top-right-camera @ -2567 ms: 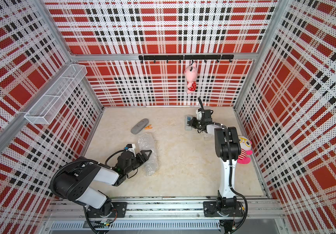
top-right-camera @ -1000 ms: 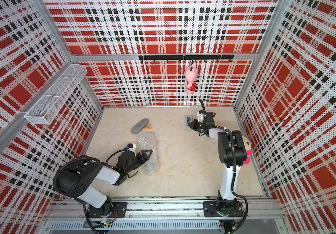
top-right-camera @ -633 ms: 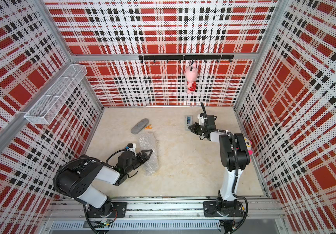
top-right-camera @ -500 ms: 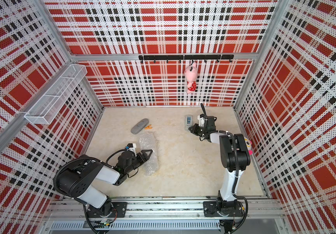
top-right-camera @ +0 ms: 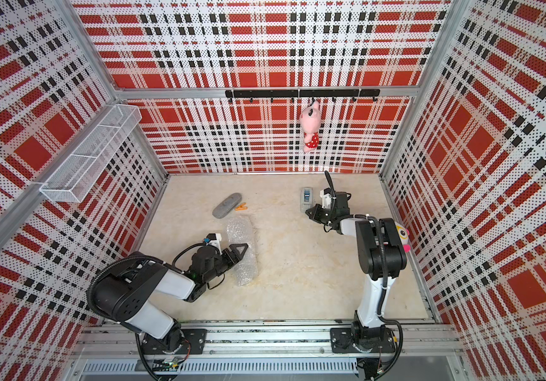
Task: Wrap vases in bubble wrap
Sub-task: Tear off the tape using the Tape Cutter.
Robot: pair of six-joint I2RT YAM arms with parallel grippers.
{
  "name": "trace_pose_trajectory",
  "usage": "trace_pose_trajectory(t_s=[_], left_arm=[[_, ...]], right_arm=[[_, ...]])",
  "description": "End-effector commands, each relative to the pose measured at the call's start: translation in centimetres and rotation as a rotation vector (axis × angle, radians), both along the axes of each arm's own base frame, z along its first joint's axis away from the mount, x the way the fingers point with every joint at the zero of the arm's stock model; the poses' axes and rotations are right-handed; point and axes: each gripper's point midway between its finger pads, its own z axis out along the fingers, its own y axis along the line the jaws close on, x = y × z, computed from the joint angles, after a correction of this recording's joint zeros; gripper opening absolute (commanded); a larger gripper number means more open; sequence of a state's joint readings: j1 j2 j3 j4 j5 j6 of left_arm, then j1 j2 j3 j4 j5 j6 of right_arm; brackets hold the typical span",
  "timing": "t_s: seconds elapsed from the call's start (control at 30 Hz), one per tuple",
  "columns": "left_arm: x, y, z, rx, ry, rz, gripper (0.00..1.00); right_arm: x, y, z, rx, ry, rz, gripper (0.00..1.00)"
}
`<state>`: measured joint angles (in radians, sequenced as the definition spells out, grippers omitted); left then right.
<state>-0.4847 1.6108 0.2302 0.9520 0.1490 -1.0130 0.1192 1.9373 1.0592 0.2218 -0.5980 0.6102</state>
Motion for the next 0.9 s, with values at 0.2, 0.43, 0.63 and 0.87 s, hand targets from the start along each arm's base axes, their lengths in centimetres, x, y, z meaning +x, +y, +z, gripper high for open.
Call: trace_pose_trajectory(t_s=[0.2,0.43,0.63,0.87], left_arm=[[-2.7,0.5,-4.5,0.086,0.171,-0.037,0.41],[-2.8,0.5,-4.6,0.087,0.172,-0.037,0.41],[-2.7,0.5,-4.4,0.085,0.167,-0.036,0.41],[-2.9,0.7,-4.8,0.093,0.178,-0.035,0.41]], right_arm=[[0.4,-1.0,-5.3,-0.054,0.084,-0.003,0.00],[1.2,-3.1,-5.3,-0.120,0.074,-0.063,0.00],[2.1,-6.1,-5.2,-0.290,0.102,-0.167,0.00],[2.7,-8.3,-4.4,-0.425,0.107,-0.197,0.00]])
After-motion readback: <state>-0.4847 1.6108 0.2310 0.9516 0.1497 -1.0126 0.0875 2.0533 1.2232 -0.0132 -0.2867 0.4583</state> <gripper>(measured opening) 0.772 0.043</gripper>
